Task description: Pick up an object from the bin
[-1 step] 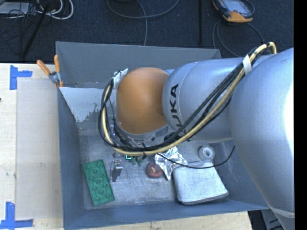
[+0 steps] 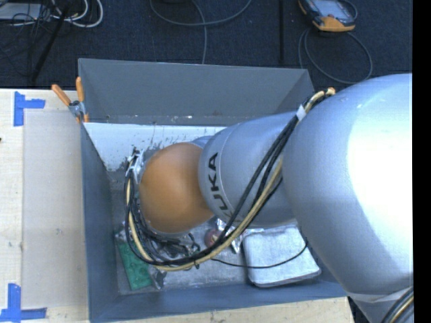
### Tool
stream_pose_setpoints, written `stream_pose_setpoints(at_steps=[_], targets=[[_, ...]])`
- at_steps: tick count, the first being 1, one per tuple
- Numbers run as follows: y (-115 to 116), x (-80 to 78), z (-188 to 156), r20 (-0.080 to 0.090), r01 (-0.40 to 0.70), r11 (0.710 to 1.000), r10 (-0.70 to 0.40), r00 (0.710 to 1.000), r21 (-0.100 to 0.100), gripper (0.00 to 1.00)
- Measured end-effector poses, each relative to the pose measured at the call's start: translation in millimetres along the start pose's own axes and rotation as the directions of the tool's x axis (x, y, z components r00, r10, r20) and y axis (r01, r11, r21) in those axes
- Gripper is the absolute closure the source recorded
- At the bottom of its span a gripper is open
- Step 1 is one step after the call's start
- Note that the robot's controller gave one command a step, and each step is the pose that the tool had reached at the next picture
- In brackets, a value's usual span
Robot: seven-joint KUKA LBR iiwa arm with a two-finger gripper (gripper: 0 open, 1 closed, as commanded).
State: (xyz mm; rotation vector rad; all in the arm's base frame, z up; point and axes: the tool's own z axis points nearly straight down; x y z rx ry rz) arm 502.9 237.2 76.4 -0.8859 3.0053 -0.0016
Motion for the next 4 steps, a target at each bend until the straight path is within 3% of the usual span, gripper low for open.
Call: stream_pose_setpoints(at_steps=[1, 2, 3, 4], targets=[[12.6, 21.0, -27.8, 0.002, 0.375, 0.927, -0.376, 0.927, 0.011, 0.0], [4.3, 8.5, -24.7, -0.015, 0.517, 0.856, -0.517, 0.856, 0.003, 0.0], [-2.8, 0.6, 0.3, -0.032, 0.69, 0.724, -0.69, 0.723, 0.001, 0.0], [-9.9, 1.6, -1.5, -0.02, 0.681, 0.732, -0.681, 0.732, -0.007, 0.0]])
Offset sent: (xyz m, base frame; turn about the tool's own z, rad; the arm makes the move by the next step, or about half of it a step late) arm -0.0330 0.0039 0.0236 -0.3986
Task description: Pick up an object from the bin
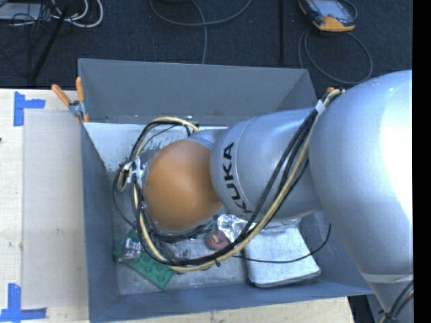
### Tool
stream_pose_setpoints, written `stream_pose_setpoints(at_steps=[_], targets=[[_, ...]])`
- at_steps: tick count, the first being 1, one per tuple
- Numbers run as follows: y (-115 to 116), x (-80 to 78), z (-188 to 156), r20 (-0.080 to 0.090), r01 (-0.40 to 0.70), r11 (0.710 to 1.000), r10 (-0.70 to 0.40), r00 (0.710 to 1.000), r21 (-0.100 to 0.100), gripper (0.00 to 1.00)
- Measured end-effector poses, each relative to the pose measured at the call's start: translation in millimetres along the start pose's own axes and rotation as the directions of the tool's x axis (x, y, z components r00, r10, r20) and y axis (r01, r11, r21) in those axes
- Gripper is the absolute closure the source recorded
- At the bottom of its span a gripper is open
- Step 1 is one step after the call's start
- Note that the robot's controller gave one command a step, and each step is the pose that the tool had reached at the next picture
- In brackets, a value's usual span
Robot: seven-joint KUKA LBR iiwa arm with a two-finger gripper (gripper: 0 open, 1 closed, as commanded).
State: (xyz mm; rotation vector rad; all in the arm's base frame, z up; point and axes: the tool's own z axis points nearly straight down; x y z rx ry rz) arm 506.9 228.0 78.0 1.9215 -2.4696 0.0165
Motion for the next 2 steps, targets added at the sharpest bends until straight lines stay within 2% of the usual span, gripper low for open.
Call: stream_pose_setpoints(at_steps=[1, 2], targets=[[-0.7, 1.2, -0.5, -0.002, -0.004, 1.0, 0.004, 1.0, -0.001, 1.0], [-1.4, 1.9, -21.7, 0.016, -0.012, 1.0, 0.012, 1.0, 0.0, 1.0]])
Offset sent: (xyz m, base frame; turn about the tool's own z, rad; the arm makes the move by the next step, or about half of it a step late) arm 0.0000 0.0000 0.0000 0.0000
